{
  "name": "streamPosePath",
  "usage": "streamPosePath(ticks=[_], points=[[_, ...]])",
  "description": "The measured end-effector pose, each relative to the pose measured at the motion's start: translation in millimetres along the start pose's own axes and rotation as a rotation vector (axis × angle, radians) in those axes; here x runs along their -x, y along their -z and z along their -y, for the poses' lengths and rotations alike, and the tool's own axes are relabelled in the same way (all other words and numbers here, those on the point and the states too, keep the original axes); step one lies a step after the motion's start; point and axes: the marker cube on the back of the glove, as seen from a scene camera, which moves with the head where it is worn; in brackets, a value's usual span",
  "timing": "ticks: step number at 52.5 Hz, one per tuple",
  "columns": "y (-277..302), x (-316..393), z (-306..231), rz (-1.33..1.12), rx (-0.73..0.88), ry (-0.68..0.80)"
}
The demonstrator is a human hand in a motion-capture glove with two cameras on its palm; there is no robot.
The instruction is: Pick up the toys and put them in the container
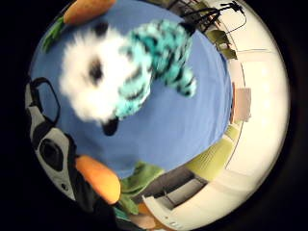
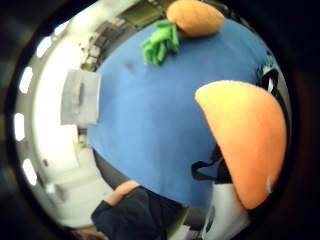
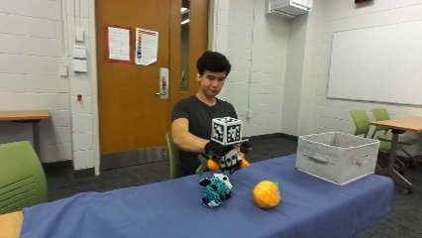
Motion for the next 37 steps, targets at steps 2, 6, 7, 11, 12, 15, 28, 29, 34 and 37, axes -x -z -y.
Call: streamPosePath(ticks=[2, 6, 7, 11, 12, 15, 28, 29, 34, 37], points=[[12.4, 5.6, 3.7, -0.001, -0.019, 0.010], [39.5, 16.6, 13.0, -0.006, -0.057, 0.022], [46.7, 19.5, 15.7, -0.006, -0.063, 0.025], [75.8, 31.2, 28.2, -0.014, -0.082, 0.027], [83.2, 34.4, 31.7, -0.015, -0.085, 0.028], [103.1, 44.5, 40.8, -0.018, -0.102, 0.033], [173.2, 102.8, 71.1, -0.054, -0.206, 0.068], [177.9, 108.6, 72.9, -0.060, -0.211, 0.072], [204.3, 147.8, 80.1, -0.068, -0.239, 0.119], [220.6, 179.2, 83.2, -0.064, -0.269, 0.159]])
